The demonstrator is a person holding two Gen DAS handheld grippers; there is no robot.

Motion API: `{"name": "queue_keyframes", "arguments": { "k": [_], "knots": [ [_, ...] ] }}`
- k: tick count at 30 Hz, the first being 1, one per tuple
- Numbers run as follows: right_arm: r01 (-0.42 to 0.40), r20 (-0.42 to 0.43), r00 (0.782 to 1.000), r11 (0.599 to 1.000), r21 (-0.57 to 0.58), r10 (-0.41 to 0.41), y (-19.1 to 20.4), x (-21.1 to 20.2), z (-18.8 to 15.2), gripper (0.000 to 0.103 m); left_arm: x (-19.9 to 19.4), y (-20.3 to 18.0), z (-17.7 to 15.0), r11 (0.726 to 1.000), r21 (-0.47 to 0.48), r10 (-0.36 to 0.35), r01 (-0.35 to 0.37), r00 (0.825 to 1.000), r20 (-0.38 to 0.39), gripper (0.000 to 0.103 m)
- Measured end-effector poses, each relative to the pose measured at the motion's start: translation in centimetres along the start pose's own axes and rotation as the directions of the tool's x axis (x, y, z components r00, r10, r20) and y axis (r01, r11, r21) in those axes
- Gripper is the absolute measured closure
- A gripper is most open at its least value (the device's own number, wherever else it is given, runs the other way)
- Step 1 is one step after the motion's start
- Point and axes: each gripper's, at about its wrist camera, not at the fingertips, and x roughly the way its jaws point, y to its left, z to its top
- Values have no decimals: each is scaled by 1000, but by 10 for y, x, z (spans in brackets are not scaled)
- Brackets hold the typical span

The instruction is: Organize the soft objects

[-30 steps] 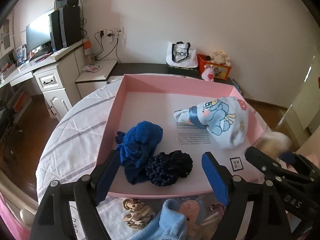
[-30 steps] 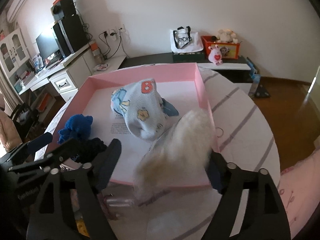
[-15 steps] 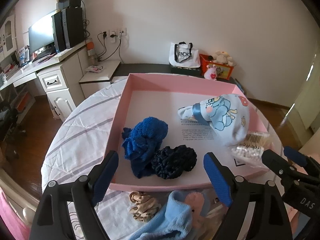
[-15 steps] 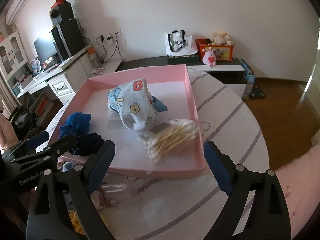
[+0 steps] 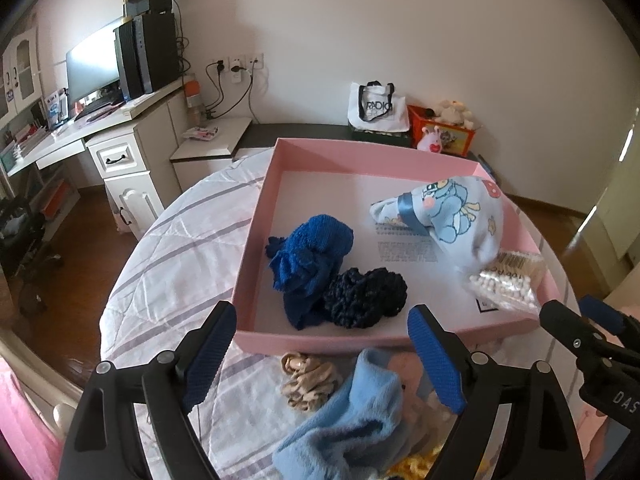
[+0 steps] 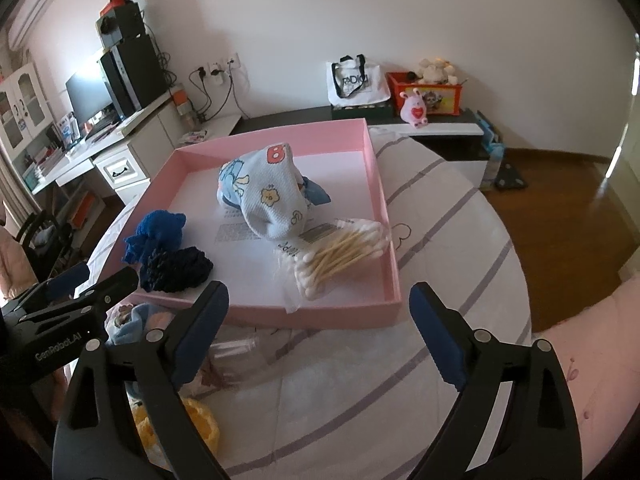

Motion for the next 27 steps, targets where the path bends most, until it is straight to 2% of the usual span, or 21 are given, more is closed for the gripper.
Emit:
{"name": "queue_keyframes", "arguments": {
  "k": [11,27],
  "knots": [
    [7,30,1000,1000,14,-7,3,-34,-13,2,-38,5,-22,1000,1,6,-6,1000,9,18],
    [3,150,989,1000,-28,1,23,-119,-40,0,-145,11,-65,1000,-3,9,-8,992,129,14]
  ]
}}
